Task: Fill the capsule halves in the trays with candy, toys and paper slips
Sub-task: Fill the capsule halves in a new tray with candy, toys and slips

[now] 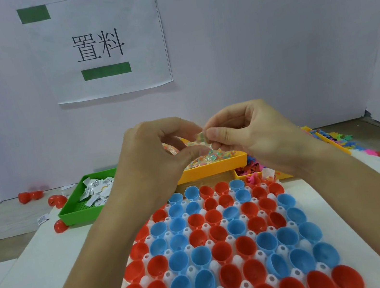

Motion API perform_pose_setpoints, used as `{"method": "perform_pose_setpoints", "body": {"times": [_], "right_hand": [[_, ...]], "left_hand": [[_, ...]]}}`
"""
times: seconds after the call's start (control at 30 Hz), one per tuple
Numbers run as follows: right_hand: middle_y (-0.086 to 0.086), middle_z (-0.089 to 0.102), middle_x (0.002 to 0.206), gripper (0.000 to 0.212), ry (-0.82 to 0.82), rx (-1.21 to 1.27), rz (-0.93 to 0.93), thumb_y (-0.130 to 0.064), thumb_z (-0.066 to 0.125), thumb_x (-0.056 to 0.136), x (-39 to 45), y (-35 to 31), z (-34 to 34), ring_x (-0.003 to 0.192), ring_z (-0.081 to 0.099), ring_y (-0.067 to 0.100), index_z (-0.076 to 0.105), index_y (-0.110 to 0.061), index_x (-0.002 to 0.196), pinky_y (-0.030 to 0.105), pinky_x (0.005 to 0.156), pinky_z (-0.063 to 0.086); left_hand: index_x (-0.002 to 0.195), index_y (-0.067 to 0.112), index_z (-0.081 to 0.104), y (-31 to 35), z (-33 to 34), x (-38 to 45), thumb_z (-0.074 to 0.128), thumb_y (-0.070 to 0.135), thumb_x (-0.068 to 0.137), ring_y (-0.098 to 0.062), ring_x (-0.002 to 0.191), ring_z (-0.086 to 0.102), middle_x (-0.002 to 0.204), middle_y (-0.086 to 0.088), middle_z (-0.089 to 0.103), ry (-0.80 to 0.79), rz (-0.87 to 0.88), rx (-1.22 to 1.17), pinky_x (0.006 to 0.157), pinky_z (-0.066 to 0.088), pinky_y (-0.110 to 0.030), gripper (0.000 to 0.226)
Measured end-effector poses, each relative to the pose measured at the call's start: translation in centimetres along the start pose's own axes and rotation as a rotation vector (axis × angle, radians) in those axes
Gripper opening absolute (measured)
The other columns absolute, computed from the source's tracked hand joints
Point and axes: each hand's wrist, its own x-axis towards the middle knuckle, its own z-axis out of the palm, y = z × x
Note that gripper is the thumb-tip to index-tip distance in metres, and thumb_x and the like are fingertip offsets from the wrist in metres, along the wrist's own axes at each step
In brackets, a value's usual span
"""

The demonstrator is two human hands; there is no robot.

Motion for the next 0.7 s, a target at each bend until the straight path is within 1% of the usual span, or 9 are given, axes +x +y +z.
{"method": "perform_pose_setpoints", "body": {"times": [0.03,0.1,0.17,0.27,0.33,0.4,0.47,0.57,0.7], "right_hand": [[0.002,0.076,0.078,0.004,0.034,-0.09,-0.009,-0.018,0.076,0.081,0.1,0.3,-0.5,0.072,0.071,0.01,0.076,-0.018,0.085,0.019,0.068,0.056],[-0.003,0.076,0.074,0.007,0.072,-0.366,-0.007,-0.013,0.078,0.084,0.5,1.2,-1.8,0.069,0.071,0.008,0.076,-0.019,0.081,0.02,0.068,0.056],[-0.006,0.075,0.07,0.013,0.02,-0.629,0.055,-0.012,0.079,0.082,0.7,2.1,-3.1,0.068,0.07,0.005,0.077,-0.022,0.076,0.02,0.069,0.055],[-0.012,0.073,0.069,0.017,-0.072,-0.847,0.174,-0.013,0.081,0.08,0.6,3.5,-4.4,0.066,0.065,-0.004,0.076,-0.026,0.071,0.009,0.059,0.045],[-0.012,0.073,0.071,0.012,-0.084,-0.926,0.214,-0.014,0.081,0.081,0.6,4.3,-4.8,0.068,0.066,-0.002,0.078,-0.024,0.075,0.01,0.059,0.046],[-0.011,0.073,0.075,0.008,-0.086,-0.975,0.228,-0.014,0.081,0.082,0.5,4.8,-4.8,0.071,0.067,0.002,0.08,-0.022,0.079,0.02,0.067,0.055],[-0.009,0.073,0.077,0.007,-0.109,-1.008,0.237,-0.014,0.081,0.082,0.5,5.1,-4.7,0.073,0.067,0.004,0.08,-0.02,0.08,0.026,0.071,0.057],[-0.005,0.072,0.079,0.006,-0.142,-1.023,0.259,-0.014,0.081,0.082,0.5,5.7,-4.4,0.073,0.067,0.006,0.079,-0.019,0.082,0.026,0.069,0.058],[-0.004,0.074,0.085,0.009,-0.192,-1.025,0.28,-0.011,0.079,0.083,0.6,6.4,-4.0,0.076,0.068,0.007,0.079,-0.019,0.087,0.027,0.073,0.06]], "left_hand": [[0.095,0.032,0.072,-0.2,0.0,0.0,0.081,0.031,0.075,0.001,0.079,0.065,0.087,0.02,0.07,-0.02,-0.009,0.013,0.07,0.052,-0.015,0.022],[0.1,0.034,0.07,-0.5,0.0,0.1,0.079,0.034,0.076,0.002,0.079,0.064,0.089,0.019,0.07,-0.03,-0.02,0.009,0.068,0.05,-0.01,0.026],[0.101,0.035,0.068,-0.6,-0.1,0.1,0.077,0.035,0.079,0.003,0.079,0.064,0.09,0.019,0.069,-0.029,-0.031,0.004,0.067,0.049,-0.007,0.024],[0.1,0.035,0.068,-0.9,-0.2,0.1,0.075,0.037,0.08,0.003,0.079,0.064,0.089,0.019,0.069,-0.038,-0.04,0.014,0.067,0.048,-0.007,0.021],[0.099,0.035,0.069,-0.9,-0.2,0.1,0.075,0.037,0.081,0.003,0.079,0.064,0.088,0.019,0.069,-0.045,-0.041,0.015,0.066,0.047,-0.006,0.018],[0.098,0.035,0.068,-0.9,-0.1,0.1,0.074,0.037,0.082,0.003,0.079,0.064,0.087,0.019,0.069,-0.051,-0.04,0.021,0.066,0.047,-0.006,0.016],[0.097,0.035,0.068,-0.9,-0.1,0.1,0.073,0.037,0.082,0.003,0.08,0.063,0.087,0.02,0.068,-0.054,-0.04,0.025,0.066,0.047,-0.006,0.016],[0.097,0.035,0.069,-1.0,0.0,0.1,0.073,0.036,0.083,0.003,0.081,0.063,0.087,0.019,0.068,-0.059,-0.04,0.028,0.066,0.047,-0.006,0.015],[0.097,0.034,0.069,-1.1,0.0,0.1,0.073,0.034,0.084,0.003,0.08,0.064,0.087,0.018,0.069,-0.06,-0.033,0.033,0.066,0.048,-0.007,0.014]]}}
